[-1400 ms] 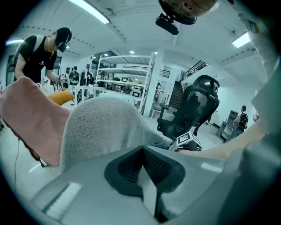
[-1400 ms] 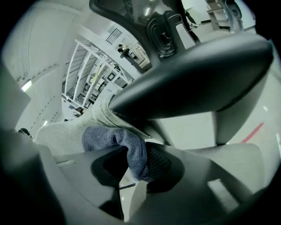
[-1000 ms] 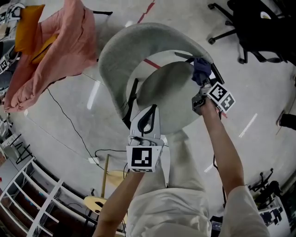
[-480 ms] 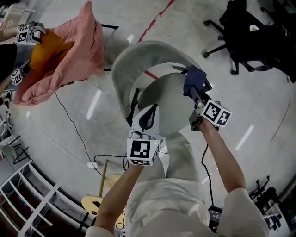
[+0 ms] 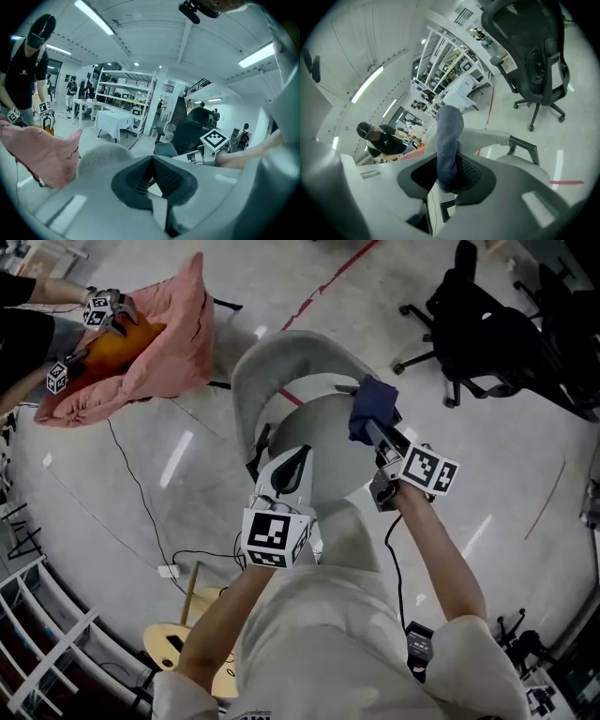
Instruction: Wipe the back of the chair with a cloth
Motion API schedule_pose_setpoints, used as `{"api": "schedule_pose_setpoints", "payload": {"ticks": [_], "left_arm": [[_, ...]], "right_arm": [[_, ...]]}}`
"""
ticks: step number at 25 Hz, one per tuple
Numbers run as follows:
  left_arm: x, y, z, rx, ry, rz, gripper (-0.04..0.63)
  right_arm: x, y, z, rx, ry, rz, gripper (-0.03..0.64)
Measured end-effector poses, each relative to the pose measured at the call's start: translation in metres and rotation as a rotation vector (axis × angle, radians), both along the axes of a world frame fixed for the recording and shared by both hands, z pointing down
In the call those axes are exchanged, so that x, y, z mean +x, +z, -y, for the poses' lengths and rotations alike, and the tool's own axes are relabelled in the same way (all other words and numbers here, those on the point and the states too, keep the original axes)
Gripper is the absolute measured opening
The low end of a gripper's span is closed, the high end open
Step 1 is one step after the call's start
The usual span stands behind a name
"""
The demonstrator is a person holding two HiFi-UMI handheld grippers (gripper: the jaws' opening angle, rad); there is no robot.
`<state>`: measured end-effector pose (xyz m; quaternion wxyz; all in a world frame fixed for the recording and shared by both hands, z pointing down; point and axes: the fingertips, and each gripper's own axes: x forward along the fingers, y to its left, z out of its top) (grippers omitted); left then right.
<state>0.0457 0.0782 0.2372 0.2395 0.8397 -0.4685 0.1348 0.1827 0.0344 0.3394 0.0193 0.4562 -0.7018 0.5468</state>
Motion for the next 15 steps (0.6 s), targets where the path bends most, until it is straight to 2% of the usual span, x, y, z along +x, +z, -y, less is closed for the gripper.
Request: {"api": "schedule_pose_setpoints", "payload": {"ticks": [5, 9, 15], "left_arm": [[0.011, -0.019, -0.025, -0.111, 0.094, -0.006, 0.0], [-0.001, -0.048, -0.029, -0.088, 0.055, 0.015, 0.0], [-0.011, -0.096, -0.033, -0.045, 0.038, 0.028, 0.0]], "right_arm": [[-0.007, -0.061, -0.014, 0.057, -0.053, 0.009, 0.11], [-0.014, -0.102, -0.025, 0.109, -0.123, -0.03, 0.11], [-0.029, -0.16, -0.042, 0.156, -0.195, 0.021, 0.112]]}}
